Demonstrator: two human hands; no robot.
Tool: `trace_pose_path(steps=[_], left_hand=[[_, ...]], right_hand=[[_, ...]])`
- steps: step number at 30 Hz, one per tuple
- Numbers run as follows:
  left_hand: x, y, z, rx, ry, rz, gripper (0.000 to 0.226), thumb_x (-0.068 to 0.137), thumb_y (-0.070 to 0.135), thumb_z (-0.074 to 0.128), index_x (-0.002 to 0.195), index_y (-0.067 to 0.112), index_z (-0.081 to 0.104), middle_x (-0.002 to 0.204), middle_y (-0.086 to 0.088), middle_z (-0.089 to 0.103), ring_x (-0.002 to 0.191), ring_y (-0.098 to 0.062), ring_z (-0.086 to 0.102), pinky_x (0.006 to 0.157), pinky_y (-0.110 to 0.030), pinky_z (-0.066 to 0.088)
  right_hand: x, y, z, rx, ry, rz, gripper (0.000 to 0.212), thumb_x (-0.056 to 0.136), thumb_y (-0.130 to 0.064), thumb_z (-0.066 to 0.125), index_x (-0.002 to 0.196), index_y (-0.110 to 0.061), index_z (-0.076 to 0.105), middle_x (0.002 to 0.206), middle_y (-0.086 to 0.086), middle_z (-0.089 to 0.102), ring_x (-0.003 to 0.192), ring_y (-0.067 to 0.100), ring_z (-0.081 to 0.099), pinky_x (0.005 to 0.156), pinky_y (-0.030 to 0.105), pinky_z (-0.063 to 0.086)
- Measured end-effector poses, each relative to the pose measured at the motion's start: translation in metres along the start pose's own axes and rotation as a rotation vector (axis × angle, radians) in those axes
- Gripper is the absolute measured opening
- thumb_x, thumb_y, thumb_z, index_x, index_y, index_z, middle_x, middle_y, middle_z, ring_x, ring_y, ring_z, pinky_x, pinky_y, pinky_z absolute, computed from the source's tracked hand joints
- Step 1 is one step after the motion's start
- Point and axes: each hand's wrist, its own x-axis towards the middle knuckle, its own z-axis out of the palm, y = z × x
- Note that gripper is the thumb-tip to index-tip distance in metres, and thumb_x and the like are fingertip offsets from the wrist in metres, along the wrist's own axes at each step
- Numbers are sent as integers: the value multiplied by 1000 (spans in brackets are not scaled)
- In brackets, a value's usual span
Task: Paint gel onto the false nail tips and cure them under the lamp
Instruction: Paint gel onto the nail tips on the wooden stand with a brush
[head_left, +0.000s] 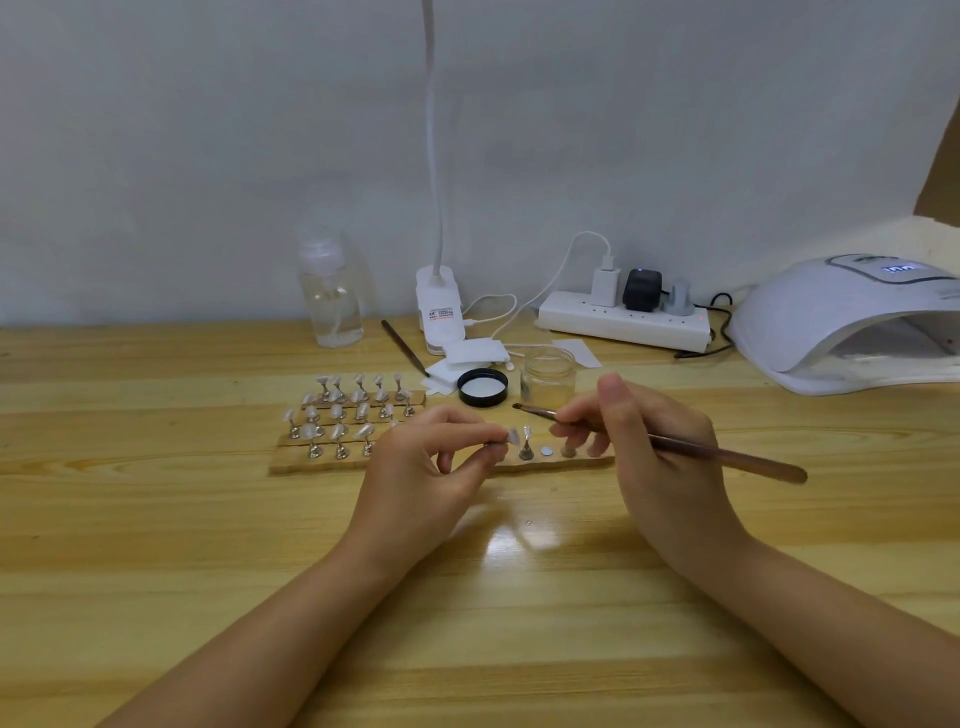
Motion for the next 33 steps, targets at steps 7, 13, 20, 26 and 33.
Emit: trace_pose_path(steps=[7,13,20,26,33], left_hand=[[0,-1,0,8,9,17,23,74,4,72,84,24,72,76,11,64,59,-2,44,57,-8,33],[1,-1,1,-2,43,27,24,73,4,73,79,27,71,78,8,63,59,-1,43,58,-6,33],[2,-2,0,-39,93,31,18,71,13,74,72,30,68,80,11,65,56,-3,45,57,-5,35],[2,-4,0,-36,81,33,20,73,11,74,71,29,67,71,11,64,52,-3,40,54,-6,31],[3,-5,1,-41,79,-2,20,73,11,74,70,30,68,69,13,61,51,-3,38,54,-7,31]], right_hand=[[-1,-3,1,18,25,41,38,88,-38,40,68,-19,66,64,0,67,55,5,62,54,11,45],[-3,-4,2,62,24,127,43,87,-40,45,57,-17,64,51,4,62,45,10,58,48,17,46],[-3,-5,2,25,97,76,37,91,-37,44,67,-19,66,63,-1,67,56,8,61,54,13,47],[-6,-6,6,7,-10,17,34,88,-38,44,70,-19,65,68,1,67,57,6,62,55,12,47],[-5,-7,6,37,36,47,34,89,-39,46,69,-19,65,65,-3,68,57,5,62,55,11,47]])
